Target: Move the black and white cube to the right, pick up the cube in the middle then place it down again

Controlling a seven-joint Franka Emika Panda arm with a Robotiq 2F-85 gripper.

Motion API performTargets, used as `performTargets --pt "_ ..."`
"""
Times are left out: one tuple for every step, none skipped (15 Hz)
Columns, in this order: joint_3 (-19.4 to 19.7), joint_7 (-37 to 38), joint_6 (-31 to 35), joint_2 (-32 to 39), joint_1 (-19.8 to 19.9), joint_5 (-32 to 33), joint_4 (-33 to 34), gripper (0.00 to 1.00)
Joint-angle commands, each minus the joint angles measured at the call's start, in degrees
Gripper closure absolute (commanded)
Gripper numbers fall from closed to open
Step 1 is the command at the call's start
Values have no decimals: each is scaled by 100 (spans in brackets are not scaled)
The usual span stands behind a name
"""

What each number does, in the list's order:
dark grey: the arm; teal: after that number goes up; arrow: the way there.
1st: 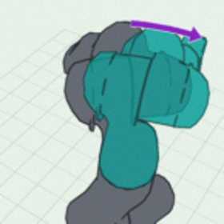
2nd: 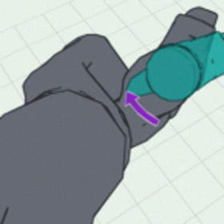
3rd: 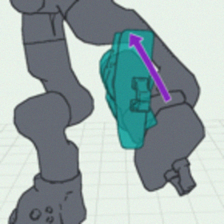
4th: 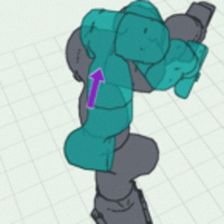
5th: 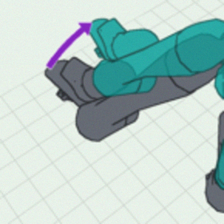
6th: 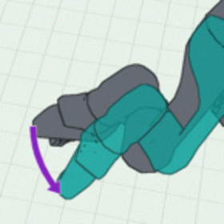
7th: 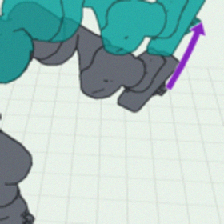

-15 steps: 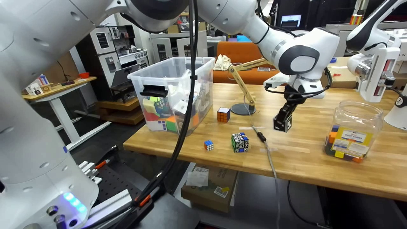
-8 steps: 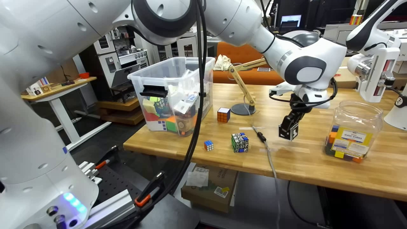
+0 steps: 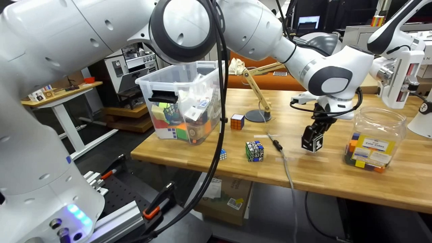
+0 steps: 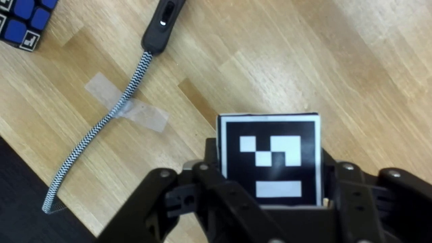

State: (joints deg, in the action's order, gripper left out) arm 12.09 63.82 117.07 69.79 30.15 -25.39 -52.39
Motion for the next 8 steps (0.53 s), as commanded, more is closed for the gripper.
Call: performTargets --pt "-178 223 -469 203 201 143 486 62" --pt "-196 244 -562 224 230 146 523 58" --pt "-207 262 -651 248 256 148 569 44" --pt "-217 285 -721 272 282 148 614 12" --pt "-226 300 -780 307 305 156 665 11" --pt "-259 283 -877 318 342 148 699 6" --pt "-279 269 -934 328 363 151 736 0" --pt "-310 246 -1006 332 389 147 777 0"
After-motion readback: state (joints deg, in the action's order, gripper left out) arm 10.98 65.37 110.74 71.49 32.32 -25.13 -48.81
